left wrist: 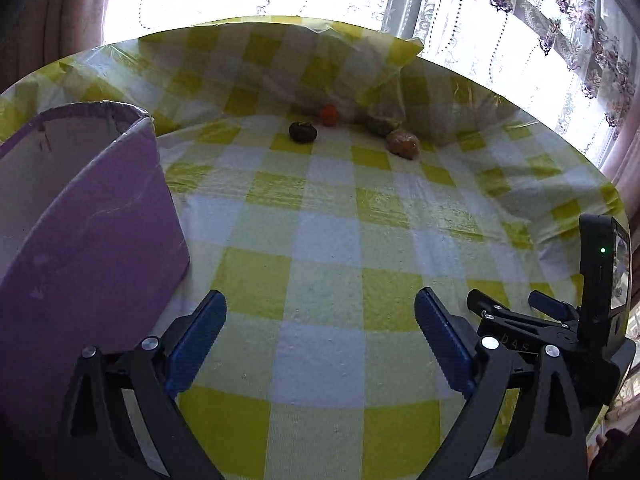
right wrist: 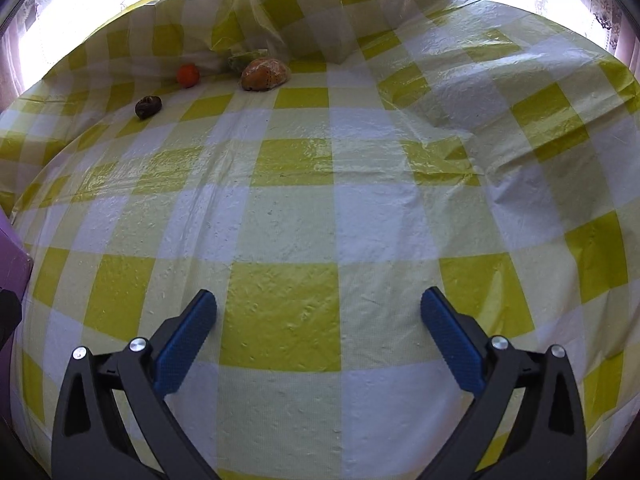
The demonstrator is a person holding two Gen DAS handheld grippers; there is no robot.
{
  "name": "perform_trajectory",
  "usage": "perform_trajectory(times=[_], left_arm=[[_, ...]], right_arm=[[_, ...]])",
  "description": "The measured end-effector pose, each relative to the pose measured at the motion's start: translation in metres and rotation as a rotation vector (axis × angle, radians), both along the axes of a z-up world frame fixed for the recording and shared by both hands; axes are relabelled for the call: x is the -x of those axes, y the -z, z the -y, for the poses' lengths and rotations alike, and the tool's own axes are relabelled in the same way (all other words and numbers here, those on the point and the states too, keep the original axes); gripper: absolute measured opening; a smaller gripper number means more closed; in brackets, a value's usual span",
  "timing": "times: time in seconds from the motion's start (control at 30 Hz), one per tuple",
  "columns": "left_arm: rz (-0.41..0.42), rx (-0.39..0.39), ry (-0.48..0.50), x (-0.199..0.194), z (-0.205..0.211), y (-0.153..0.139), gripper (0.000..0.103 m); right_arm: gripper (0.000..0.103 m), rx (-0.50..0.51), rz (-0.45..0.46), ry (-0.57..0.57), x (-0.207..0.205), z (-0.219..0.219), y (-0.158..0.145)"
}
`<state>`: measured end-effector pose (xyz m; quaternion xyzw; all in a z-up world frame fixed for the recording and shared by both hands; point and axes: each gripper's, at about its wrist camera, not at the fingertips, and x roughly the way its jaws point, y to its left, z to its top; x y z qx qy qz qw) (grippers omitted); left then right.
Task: Organize fruits
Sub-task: 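Move both grippers back toward the remaining fruits on the tablecloth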
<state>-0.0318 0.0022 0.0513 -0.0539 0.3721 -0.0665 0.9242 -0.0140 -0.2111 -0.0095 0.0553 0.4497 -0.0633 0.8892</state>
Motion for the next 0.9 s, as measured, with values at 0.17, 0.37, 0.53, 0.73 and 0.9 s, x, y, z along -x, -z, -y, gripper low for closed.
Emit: perform_trajectory(times=[0.17, 0.37, 0.53, 0.73, 0.9], left_arm=[[-0.013, -0.009, -0.006, -0.001, 0.0, 0.001, 0.092], [-0.024, -0.013, -0.012, 0.002, -0.007, 0.008, 0.092], [-0.064, 0.028, -0.028, -0.001, -0.017, 0.02, 0.092], [-0.064, 0.045, -0.021, 0.0, -0.018, 0.024, 0.092], [-0.061, 0.069, -0.023, 0.006, -0.023, 0.024, 0.092]], right_arm=[[0.102, 0.001, 0.0, 0.0, 0.0, -0.001, 0.0], [0.102, 0.001, 0.0, -0.001, 0.0, 0.0, 0.0], [0.102, 0.0, 0.001, 0.0, -0.001, 0.0, 0.0], [0.102, 0.001, 0.001, -0.001, -0.001, -0.001, 0.0], [0.102, 0.001, 0.0, -0.001, -0.001, 0.0, 0.0]])
